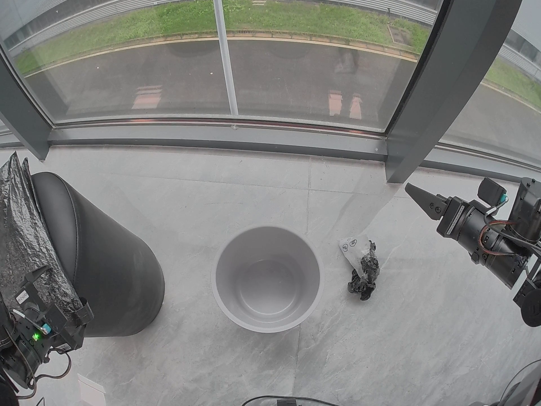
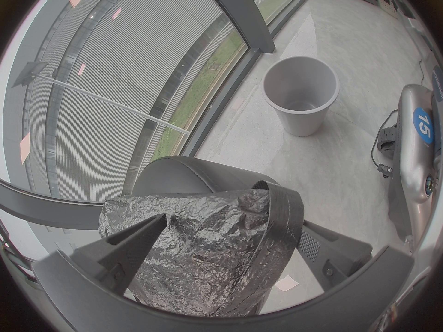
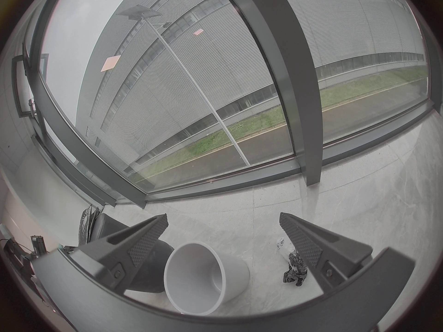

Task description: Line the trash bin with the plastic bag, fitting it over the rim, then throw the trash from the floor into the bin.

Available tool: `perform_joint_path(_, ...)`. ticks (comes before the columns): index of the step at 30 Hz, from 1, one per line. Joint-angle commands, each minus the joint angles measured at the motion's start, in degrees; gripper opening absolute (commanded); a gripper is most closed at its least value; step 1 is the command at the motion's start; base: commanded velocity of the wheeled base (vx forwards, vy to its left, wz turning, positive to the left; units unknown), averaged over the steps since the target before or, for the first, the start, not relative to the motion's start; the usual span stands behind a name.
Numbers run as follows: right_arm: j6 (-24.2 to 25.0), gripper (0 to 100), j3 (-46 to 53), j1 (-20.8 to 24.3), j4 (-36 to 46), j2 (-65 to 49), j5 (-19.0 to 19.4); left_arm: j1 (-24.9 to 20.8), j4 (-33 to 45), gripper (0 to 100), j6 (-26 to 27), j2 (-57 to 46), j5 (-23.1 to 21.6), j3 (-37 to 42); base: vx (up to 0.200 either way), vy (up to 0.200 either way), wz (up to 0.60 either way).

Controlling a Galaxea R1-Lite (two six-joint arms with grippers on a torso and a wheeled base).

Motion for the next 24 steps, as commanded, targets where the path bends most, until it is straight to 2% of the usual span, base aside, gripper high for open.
perform_joint_path(1,0.0,100,0.0,-0.1,0.0,0.1,0.0,0.0,-0.2,100,0.0,-0.3,0.0,-0.4,0.000,0.000,0.00)
perform_joint_path(24,-0.1,100,0.0,-0.1,0.0,0.3,0.0,-0.1,-2.3,100,0.7,-4.1,0.9,-0.7,0.000,0.000,0.00)
